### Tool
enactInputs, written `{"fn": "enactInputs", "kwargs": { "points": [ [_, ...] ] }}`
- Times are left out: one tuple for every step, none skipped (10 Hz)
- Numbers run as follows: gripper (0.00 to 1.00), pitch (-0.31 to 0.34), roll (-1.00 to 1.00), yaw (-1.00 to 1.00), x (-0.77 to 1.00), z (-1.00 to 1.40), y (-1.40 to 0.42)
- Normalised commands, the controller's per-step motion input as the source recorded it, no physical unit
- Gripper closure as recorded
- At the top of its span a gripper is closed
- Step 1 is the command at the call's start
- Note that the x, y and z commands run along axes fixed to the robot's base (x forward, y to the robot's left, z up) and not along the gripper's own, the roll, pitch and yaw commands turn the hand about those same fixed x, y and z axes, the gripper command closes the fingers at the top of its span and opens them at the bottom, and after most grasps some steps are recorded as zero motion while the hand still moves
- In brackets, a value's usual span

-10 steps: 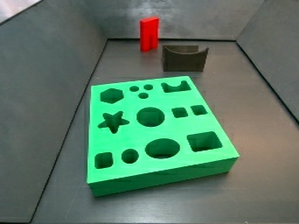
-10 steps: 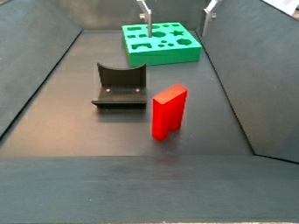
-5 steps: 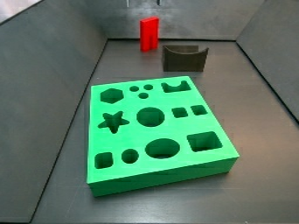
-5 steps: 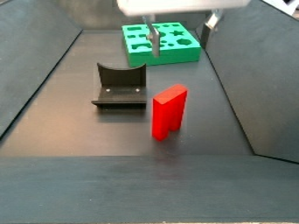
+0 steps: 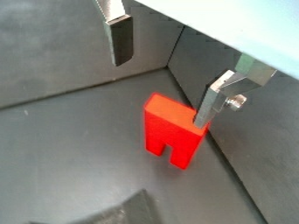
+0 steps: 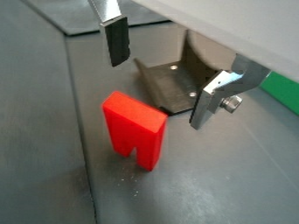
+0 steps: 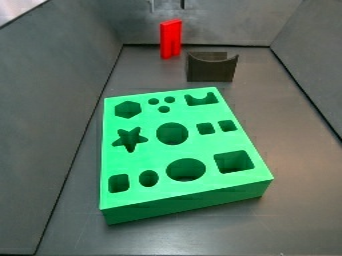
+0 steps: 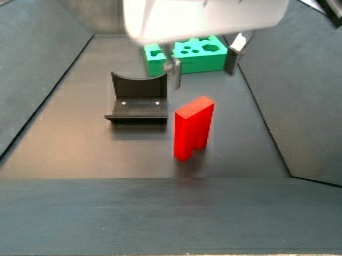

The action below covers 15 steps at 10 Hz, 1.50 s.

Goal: Pick up the double-square object. Move up. Move to above the board. Insert the double-square object.
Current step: Pick up the double-square object.

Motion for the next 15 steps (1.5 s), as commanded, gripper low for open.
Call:
{"fn": "enactInputs", "kwargs": {
  "points": [
    [0.0, -0.066, -0.2, 0.65, 0.2, -0.52, 0.13],
    [0.0, -0.08, -0.13, 0.36, 0.03, -0.39, 0.12],
    [0.0, -0.019, -0.1, 0.03, 0.0, -0.21, 0.11],
    [0.0, 0.0, -0.06, 0.03, 0.0, -0.24, 0.08],
    [0.0, 0.0, -0.02, 0.05, 0.0, -0.25, 0.05],
    [0.0, 0.0, -0.02, 0.1, 0.03, -0.35, 0.06],
    [0.0, 0.0, -0.06, 0.1, 0.04, -0.29, 0.04],
    [0.0, 0.0, 0.01, 0.0, 0.0, 0.0, 0.0],
    [0.0, 0.0, 0.02, -0.2, -0.41, -0.05, 0.06],
    [0.0, 0.0, 0.0, 0.48, 0.01, -0.27, 0.26],
    [0.0, 0.0, 0.0, 0.47, 0.0, -0.06, 0.1],
    [0.0, 0.0, 0.0, 0.01, 0.0, 0.0, 0.09],
    [0.0, 0.026, 0.04, 0.81, 0.1, -0.09, 0.03],
    [0.0, 0.0, -0.05, 0.51, 0.1, 0.0, 0.13],
    [0.0, 0.0, 0.0, 0.0, -0.02, 0.0, 0.04]
  ]
}}
